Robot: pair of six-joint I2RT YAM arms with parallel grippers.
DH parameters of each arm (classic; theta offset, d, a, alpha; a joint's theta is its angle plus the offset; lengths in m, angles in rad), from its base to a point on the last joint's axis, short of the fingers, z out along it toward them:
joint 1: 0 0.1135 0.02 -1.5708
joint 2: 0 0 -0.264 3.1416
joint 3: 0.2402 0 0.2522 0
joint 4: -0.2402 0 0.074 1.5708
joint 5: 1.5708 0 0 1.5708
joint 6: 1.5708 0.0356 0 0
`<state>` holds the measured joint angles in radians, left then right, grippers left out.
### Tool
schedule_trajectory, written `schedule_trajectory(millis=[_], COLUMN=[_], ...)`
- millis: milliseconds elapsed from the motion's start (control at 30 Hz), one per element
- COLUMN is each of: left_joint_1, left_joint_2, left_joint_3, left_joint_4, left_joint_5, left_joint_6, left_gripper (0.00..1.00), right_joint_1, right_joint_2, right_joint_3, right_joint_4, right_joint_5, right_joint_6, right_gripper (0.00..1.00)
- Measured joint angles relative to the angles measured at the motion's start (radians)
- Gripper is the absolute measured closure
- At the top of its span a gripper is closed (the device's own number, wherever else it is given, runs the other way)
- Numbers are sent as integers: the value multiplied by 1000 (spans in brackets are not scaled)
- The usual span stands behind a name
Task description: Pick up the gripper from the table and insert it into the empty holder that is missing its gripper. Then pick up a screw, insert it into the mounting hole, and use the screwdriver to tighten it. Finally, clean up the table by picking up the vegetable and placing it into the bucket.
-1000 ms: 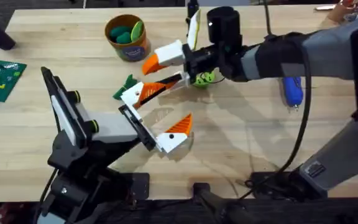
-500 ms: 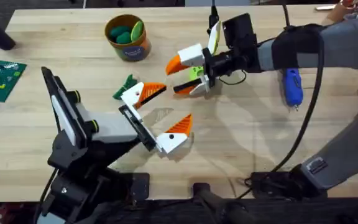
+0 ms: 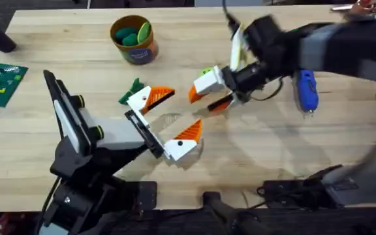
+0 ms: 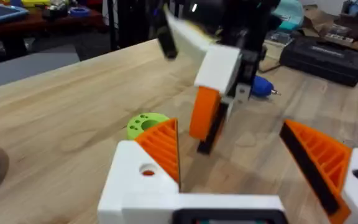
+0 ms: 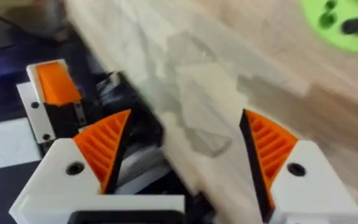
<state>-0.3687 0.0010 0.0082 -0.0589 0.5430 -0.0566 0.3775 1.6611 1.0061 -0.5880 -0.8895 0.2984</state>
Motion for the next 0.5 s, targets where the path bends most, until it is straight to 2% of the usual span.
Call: schedule_trajectory(millis=[267, 500], left_joint_1=[0, 0], left_joint_2=[0, 0], left_joint_3=[0, 0], left_joint_4=[0, 0], left_joint_5=[0, 0], left_joint_6=[0, 0], left_gripper=[15, 15], right_joint_1=[0, 0], right_joint_2=[-262, -344], right_joint_3=[0, 0], right_joint_4=[-38, -76], right_joint_5=[319, 475], right_joint_6=[-125, -178], right_gripper=[6, 6])
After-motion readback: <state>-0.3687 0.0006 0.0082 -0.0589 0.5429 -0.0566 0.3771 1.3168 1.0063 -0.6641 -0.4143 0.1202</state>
